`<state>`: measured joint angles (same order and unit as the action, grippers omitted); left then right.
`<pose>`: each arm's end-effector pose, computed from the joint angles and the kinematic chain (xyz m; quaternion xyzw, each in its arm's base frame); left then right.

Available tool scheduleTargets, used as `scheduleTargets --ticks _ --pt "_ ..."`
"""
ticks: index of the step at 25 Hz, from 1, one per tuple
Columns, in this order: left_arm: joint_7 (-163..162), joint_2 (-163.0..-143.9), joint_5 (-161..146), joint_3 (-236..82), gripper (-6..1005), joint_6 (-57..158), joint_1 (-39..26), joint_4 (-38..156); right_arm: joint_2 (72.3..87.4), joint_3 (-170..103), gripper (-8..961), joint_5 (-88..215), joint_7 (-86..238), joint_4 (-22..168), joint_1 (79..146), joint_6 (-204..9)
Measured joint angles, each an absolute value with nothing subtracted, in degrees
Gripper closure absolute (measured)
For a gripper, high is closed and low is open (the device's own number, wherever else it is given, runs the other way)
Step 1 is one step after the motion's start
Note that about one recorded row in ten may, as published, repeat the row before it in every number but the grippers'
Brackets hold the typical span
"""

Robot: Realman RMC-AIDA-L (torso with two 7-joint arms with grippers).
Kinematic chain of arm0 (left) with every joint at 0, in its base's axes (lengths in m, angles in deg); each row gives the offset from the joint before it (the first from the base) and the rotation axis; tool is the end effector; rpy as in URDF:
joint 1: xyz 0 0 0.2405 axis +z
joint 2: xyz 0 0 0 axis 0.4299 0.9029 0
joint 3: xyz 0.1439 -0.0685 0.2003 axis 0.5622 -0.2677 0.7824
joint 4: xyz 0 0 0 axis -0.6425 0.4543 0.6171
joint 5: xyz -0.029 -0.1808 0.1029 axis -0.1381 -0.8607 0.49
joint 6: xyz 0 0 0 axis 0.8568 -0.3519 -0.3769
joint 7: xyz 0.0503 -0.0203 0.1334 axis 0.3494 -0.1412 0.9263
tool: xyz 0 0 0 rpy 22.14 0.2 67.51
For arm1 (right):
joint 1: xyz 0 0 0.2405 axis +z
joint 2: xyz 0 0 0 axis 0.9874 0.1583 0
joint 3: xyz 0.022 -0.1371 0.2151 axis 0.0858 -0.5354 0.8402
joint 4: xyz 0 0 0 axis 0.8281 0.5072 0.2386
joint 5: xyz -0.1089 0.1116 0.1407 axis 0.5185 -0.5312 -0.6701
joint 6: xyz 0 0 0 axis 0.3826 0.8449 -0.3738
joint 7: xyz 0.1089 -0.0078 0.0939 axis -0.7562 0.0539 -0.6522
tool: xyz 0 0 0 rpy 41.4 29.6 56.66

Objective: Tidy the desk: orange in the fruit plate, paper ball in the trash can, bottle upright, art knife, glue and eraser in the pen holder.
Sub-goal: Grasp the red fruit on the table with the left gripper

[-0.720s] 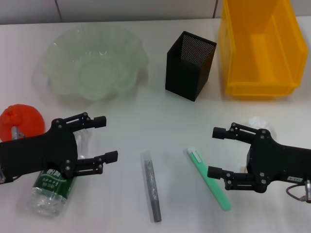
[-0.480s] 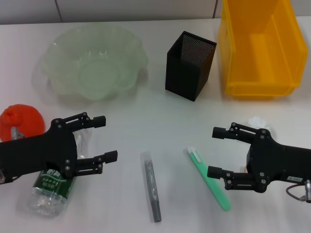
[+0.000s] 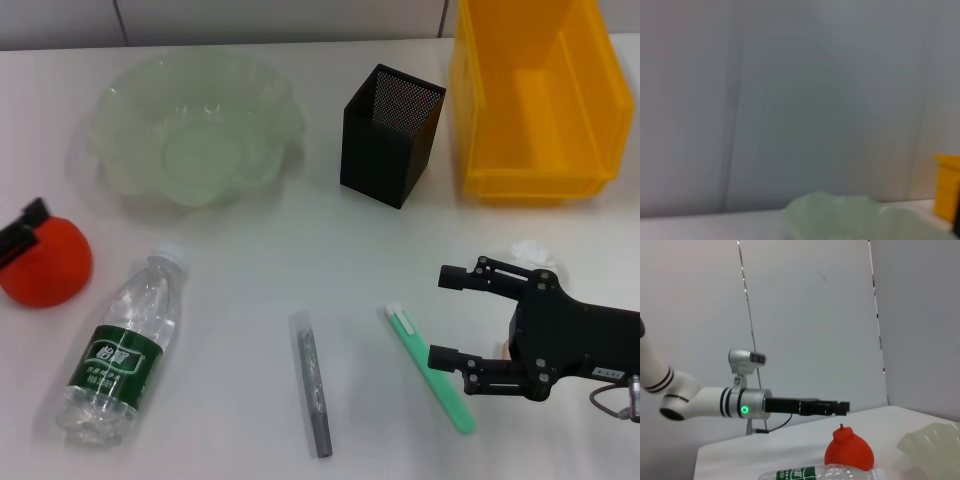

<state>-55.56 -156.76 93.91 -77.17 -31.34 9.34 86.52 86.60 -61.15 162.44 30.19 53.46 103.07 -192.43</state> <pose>-0.3768 0.2508 0.0542 -0.8121 -0.2725 -0.3055 0.4159 0.2847 0.2408 -0.0276 -0.9260 0.0992 0.3501 0.1007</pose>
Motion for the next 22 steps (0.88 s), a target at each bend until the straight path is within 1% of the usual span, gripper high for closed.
scheduleTargets --ticks 6,15,18,22 --pt "-54.78 -156.75 94.79 -79.00 187 -28.47 10.19 84.98 86.60 -61.26 120 162.71 30.14 53.61 103.43 -192.37" --pt "-51.65 -156.82 96.62 -73.18 189 -27.45 10.23 84.99 86.61 -61.27 120 162.80 29.79 53.62 103.48 -191.64" --pt "-51.58 -156.83 96.53 -73.07 429 -27.39 10.25 85.24 86.61 -61.27 120 162.80 29.74 53.62 103.48 -191.63" --pt "-51.47 -156.86 96.30 -73.27 595 -27.22 10.24 85.36 86.61 -61.26 119 162.74 29.72 53.61 103.48 -191.63"
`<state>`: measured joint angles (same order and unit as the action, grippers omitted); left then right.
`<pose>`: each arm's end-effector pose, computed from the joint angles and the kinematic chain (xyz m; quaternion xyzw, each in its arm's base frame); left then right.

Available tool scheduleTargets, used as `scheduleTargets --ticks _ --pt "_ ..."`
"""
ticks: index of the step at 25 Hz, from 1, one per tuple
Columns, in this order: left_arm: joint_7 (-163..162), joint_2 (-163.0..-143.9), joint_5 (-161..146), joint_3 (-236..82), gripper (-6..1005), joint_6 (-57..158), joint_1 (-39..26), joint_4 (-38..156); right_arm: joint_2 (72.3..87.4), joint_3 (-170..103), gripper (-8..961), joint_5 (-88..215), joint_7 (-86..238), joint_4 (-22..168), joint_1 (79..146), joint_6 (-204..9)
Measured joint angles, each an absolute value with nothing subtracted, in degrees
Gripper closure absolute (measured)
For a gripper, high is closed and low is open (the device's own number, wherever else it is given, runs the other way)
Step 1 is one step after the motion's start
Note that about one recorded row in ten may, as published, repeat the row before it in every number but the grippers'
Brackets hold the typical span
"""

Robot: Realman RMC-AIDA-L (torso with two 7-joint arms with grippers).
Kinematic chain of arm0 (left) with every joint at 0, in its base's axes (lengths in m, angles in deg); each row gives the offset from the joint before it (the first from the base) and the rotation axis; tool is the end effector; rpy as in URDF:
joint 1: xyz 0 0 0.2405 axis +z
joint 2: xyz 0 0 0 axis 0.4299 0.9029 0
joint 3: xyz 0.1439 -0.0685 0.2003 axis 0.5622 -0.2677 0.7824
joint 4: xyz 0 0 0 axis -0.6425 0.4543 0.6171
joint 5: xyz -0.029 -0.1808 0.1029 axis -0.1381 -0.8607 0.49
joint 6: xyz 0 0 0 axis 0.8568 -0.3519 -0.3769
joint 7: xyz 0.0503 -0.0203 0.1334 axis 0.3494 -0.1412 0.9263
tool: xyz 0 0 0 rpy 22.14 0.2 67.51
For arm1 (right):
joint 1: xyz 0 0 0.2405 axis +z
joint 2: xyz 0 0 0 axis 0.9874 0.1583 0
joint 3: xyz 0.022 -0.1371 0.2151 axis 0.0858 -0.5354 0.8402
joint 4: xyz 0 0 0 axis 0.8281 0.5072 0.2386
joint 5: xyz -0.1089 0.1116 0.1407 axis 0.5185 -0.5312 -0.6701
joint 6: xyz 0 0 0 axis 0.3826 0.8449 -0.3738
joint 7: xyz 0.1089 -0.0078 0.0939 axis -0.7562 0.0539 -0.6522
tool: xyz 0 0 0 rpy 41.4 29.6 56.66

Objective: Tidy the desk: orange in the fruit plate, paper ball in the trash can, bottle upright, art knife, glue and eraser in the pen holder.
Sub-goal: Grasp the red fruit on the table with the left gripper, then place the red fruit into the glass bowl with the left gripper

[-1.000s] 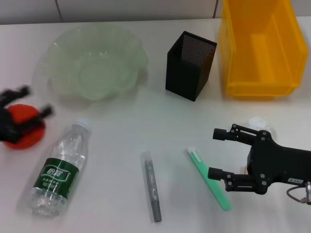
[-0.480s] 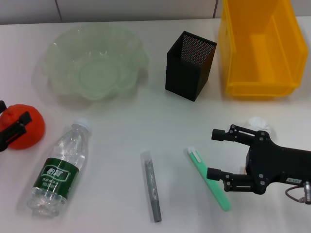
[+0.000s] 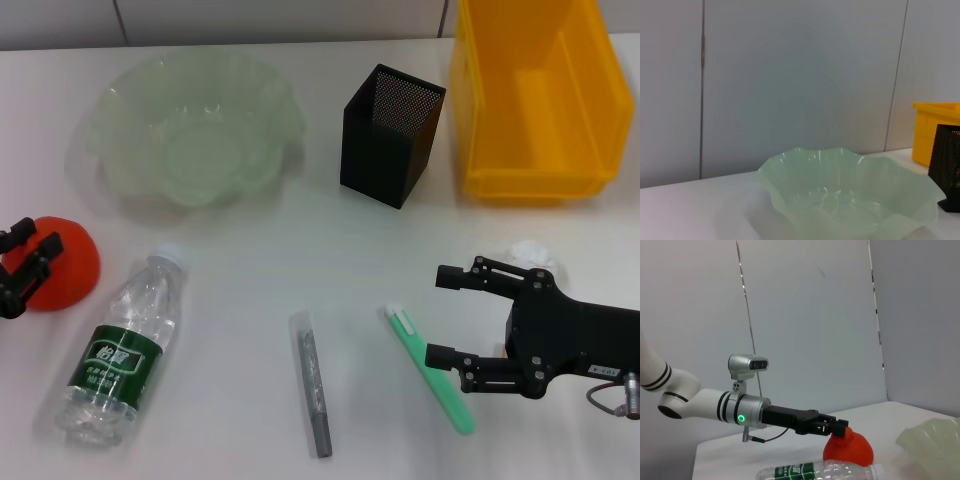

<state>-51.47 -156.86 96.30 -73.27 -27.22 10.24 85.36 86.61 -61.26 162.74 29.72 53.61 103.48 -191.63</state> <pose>-0.3855 0.2450 0.0360 -0.8403 -0.2664 -0.2507 0.4002 0.2845 0.2431 -0.0294 -0.9277 0.1029 0.3449 0.0991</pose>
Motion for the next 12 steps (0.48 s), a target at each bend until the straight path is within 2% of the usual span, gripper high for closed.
scheduleTargets --ticks 1,12 --pt "-51.29 -156.87 96.29 -73.26 637 -27.03 10.20 85.38 86.60 -61.27 119 162.72 29.71 53.61 103.48 -191.63" --pt "-50.21 -156.99 94.87 -73.63 806 -26.90 9.77 85.45 86.60 -61.17 119 162.48 29.66 53.61 103.32 -191.63"
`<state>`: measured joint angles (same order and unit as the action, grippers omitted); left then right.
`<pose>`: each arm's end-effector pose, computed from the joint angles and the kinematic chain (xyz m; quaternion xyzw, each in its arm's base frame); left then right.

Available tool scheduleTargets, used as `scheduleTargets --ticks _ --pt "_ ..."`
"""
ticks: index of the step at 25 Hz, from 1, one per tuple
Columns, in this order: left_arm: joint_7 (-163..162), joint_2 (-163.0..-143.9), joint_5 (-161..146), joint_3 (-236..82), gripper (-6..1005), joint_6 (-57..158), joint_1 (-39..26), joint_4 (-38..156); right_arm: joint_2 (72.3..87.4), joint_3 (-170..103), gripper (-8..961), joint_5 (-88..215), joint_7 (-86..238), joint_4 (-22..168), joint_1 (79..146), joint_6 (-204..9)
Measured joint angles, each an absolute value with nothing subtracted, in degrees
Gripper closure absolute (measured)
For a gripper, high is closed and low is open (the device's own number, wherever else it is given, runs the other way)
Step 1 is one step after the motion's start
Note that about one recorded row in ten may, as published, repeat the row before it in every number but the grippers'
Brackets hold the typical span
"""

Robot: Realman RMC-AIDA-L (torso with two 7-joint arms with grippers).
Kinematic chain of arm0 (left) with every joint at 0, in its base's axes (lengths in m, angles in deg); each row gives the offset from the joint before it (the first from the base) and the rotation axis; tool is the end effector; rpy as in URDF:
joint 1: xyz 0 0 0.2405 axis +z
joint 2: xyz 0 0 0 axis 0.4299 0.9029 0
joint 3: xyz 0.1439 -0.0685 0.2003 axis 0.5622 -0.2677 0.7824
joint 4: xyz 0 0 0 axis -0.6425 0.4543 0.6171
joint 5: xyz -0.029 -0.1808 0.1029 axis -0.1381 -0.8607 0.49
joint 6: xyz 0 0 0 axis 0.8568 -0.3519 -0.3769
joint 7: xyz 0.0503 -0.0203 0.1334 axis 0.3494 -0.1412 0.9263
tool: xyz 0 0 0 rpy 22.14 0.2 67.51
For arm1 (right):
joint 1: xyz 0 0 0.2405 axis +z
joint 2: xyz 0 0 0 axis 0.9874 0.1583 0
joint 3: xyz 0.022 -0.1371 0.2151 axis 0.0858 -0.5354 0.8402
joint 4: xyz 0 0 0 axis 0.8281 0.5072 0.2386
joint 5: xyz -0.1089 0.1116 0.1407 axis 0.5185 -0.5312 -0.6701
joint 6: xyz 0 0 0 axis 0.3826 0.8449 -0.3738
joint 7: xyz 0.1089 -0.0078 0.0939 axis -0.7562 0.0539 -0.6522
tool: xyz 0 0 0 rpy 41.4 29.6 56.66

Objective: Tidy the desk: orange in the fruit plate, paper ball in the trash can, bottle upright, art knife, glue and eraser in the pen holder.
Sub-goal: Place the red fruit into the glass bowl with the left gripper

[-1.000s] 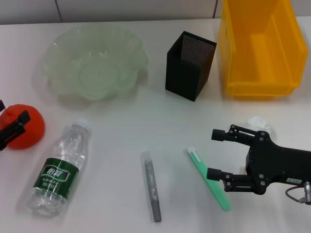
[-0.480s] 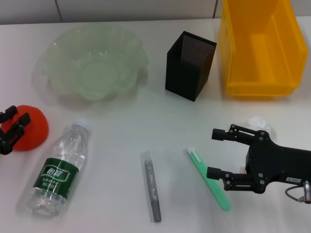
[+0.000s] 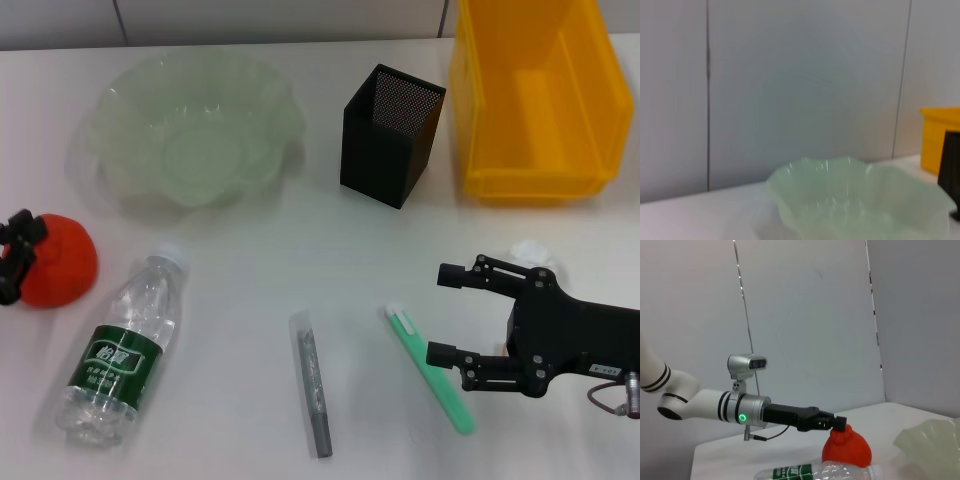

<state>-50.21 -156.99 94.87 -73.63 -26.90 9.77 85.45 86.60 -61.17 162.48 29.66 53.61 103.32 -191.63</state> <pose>-0.3837 0.2501 0.0391 -0.8362 -0.2548 -0.2533 0.4144 0.2850 0.2429 -0.0288 -0.9267 0.1047 0.3464 0.1018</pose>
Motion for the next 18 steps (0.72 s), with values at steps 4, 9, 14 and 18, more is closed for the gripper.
scheduleTargets --ticks 4,9,14,18 --pt "-51.96 -156.89 91.77 -73.65 849 -29.88 9.73 86.07 86.59 -60.99 120 162.45 29.66 53.61 103.26 -191.63" --pt "-55.20 -157.04 90.10 -73.51 896 -34.54 8.55 89.49 86.52 -60.80 120 162.45 29.66 53.61 103.12 -191.77" --pt "-58.67 -157.11 85.66 -73.11 950 -37.05 2.45 90.19 86.52 -60.71 120 162.44 29.67 53.61 103.17 -191.89" --pt "-57.88 -157.16 85.49 -71.21 955 -32.54 -2.37 87.38 86.62 -60.71 119 162.38 29.67 53.61 103.22 -191.80"
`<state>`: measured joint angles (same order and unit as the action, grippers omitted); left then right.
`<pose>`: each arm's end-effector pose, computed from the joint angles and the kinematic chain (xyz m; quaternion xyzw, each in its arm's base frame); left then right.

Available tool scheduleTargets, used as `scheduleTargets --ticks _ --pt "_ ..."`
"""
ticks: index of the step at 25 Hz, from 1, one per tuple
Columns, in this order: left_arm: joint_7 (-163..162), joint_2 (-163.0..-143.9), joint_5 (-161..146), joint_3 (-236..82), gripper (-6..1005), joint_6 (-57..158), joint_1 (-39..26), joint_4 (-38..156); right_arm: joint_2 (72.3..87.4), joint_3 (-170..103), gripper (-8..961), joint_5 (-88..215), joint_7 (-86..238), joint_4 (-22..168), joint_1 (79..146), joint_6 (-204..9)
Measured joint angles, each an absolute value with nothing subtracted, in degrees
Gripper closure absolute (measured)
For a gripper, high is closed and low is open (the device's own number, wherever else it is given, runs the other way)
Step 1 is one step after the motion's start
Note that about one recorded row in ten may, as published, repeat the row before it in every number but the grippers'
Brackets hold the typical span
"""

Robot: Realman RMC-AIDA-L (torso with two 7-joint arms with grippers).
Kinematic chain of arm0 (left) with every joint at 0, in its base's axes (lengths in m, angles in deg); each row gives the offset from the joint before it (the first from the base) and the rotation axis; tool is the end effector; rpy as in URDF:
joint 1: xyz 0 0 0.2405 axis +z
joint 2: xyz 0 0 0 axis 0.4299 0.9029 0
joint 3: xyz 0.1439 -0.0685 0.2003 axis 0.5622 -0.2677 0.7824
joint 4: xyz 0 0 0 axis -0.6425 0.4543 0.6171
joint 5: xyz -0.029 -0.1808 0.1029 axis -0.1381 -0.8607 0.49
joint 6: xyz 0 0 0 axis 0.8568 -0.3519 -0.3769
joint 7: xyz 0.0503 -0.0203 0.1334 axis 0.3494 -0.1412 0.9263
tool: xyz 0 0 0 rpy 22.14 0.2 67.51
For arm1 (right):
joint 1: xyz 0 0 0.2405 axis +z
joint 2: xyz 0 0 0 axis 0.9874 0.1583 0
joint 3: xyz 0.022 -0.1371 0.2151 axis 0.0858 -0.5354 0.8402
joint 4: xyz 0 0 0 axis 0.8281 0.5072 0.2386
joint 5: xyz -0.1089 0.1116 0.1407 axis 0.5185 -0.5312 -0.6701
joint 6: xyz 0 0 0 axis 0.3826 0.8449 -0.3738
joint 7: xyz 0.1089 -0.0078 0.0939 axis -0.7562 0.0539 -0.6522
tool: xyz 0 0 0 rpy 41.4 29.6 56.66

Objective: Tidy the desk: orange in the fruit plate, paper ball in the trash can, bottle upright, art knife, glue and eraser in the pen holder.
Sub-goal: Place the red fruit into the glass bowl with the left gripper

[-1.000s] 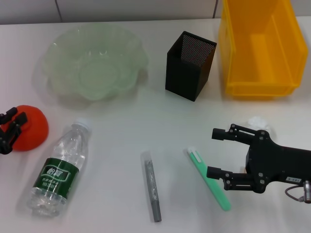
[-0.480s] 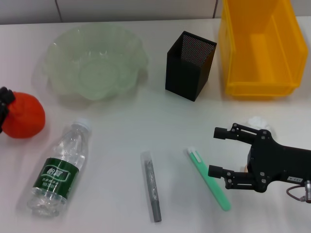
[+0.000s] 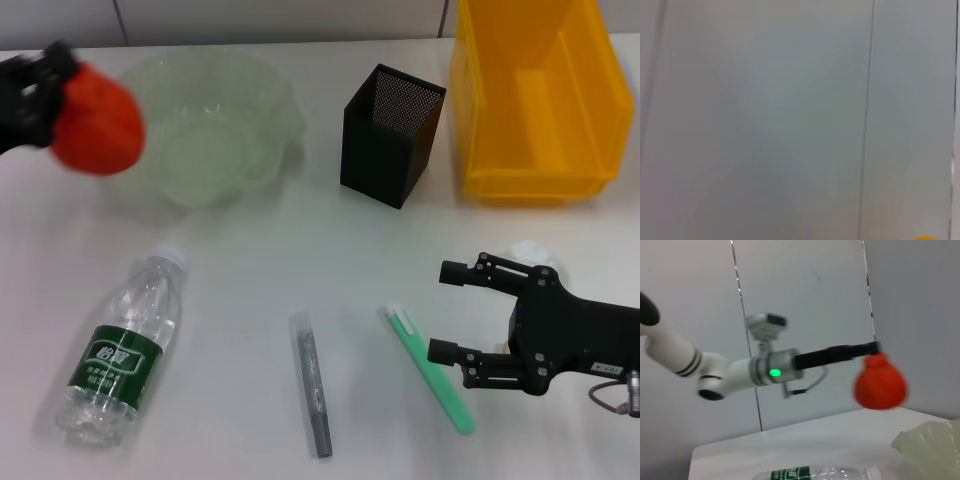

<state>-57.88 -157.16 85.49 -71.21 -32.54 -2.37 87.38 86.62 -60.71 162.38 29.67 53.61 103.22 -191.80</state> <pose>-0.3013 0.3290 0.0602 -0.8236 -0.1741 -0.3866 0.3767 0.2852 0.2429 -0.0278 -0.9250 0.1058 0.3493 0.1053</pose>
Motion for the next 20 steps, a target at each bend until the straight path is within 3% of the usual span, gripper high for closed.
scheduleTargets --ticks 7,13,20 --pt "-45.32 -157.32 84.84 -65.97 965 -15.52 -12.74 76.54 86.69 -60.55 119 162.18 29.48 54.21 103.12 -191.97" --pt "-40.55 -157.57 81.46 -66.07 977 -9.43 -15.42 71.53 86.58 -60.35 119 162.10 26.02 54.37 103.20 -191.85" --pt "-43.53 -157.08 80.66 -63.82 762 -16.19 -13.07 73.79 86.51 -58.89 121 162.08 15.24 46.94 102.95 -194.75"
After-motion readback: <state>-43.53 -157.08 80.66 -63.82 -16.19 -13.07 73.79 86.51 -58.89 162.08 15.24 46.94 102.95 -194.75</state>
